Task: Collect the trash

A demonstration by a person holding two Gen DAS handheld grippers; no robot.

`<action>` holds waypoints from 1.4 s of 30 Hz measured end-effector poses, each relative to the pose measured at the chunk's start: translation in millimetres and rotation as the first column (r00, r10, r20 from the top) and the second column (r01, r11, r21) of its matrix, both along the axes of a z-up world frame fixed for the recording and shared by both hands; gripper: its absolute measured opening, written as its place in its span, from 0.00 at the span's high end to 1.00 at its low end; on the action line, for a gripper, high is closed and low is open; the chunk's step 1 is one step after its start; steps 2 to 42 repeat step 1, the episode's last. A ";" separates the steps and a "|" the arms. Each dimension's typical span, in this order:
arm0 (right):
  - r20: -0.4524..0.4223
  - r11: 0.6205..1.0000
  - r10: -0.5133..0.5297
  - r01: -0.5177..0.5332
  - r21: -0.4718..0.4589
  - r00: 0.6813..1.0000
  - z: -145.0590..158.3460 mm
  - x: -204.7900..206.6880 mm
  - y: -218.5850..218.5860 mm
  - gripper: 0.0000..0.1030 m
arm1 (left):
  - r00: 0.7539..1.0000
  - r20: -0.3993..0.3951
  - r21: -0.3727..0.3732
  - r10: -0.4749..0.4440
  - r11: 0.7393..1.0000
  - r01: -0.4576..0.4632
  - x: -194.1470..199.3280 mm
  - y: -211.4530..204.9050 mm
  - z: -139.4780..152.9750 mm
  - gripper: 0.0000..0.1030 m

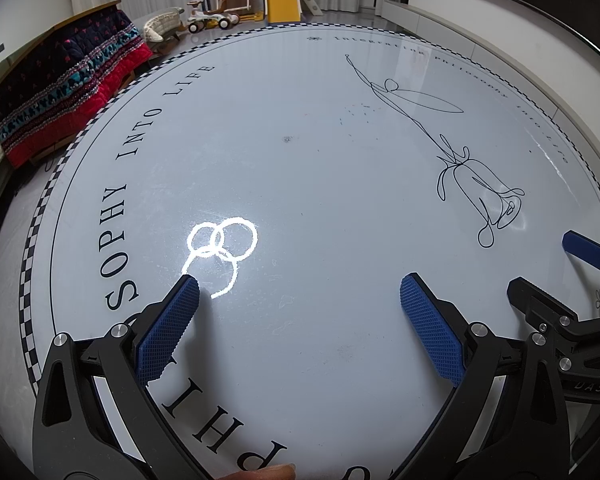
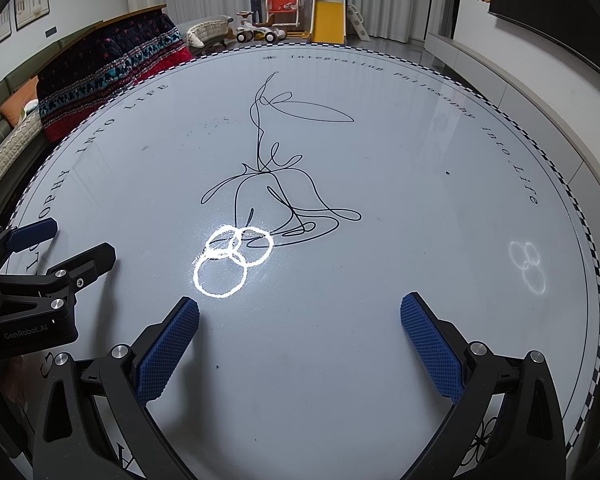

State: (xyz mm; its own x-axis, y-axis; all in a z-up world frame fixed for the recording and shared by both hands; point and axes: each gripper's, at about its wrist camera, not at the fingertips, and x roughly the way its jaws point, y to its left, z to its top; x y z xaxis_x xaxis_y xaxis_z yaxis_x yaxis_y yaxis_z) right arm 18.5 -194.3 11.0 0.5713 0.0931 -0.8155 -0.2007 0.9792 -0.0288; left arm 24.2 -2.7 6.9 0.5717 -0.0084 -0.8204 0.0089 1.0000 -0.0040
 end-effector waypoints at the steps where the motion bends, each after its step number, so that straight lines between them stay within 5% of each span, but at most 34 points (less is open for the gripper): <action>1: 0.000 1.000 0.000 0.000 0.000 1.000 0.0 -0.1 0.2 0.02 | 1.000 0.000 0.000 0.000 1.000 0.000 0.0 0.0 0.0 0.06; 42: 0.000 1.000 0.000 0.000 0.000 1.000 0.0 -0.1 0.2 0.02 | 1.000 0.000 0.000 0.000 1.000 0.000 0.0 0.0 0.0 0.06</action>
